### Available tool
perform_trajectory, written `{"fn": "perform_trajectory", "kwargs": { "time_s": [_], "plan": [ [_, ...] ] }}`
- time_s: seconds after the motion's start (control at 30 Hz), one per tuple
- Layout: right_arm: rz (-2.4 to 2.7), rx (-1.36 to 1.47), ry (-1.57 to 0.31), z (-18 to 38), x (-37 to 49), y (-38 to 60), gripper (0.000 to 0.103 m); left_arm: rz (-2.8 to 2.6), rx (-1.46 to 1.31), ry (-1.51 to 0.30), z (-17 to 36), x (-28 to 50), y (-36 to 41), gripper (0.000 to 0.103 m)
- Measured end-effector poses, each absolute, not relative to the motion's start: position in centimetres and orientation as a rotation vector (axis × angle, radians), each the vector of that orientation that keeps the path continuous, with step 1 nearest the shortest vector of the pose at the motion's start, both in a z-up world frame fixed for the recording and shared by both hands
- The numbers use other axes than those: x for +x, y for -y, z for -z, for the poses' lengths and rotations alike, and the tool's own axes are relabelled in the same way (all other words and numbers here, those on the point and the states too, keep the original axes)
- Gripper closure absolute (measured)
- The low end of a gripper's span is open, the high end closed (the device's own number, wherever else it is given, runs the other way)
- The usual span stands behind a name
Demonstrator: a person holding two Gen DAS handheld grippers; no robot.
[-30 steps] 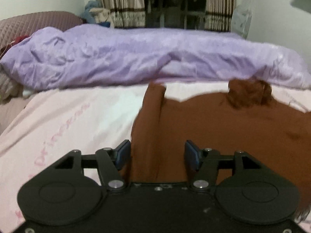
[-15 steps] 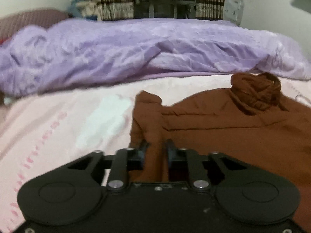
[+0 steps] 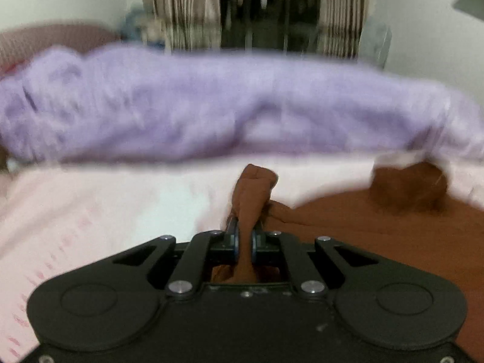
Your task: Fold large clothes
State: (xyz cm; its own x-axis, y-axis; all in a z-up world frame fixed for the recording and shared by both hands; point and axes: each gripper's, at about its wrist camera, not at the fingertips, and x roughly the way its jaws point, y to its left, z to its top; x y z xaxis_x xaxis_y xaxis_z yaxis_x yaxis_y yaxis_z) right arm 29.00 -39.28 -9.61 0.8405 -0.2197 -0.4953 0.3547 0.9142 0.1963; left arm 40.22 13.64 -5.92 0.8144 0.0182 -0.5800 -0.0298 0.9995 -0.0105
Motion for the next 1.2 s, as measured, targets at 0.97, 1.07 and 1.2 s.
{"fn": "perform_trajectory", "kwargs": {
  "time_s": [0.97,1.07,1.2],
  "plan": [
    [0.028,0.249,-0.712,8.4,28.1,27.3,0.078,0.087,0.094,-0.669,7.5,36.4,-2.0,0.023],
    [0.060,0.221,-0.664,9.7,27.8,26.6,0.079,0.080,0.084,-0.694,6.5,36.8,-2.2,0.023],
    [0.054,0.216,-0.699,7.4,27.3,26.1,0.078,0.069,0.084,-0.675,4.7,36.4,-2.9,0.025]
  ]
}}
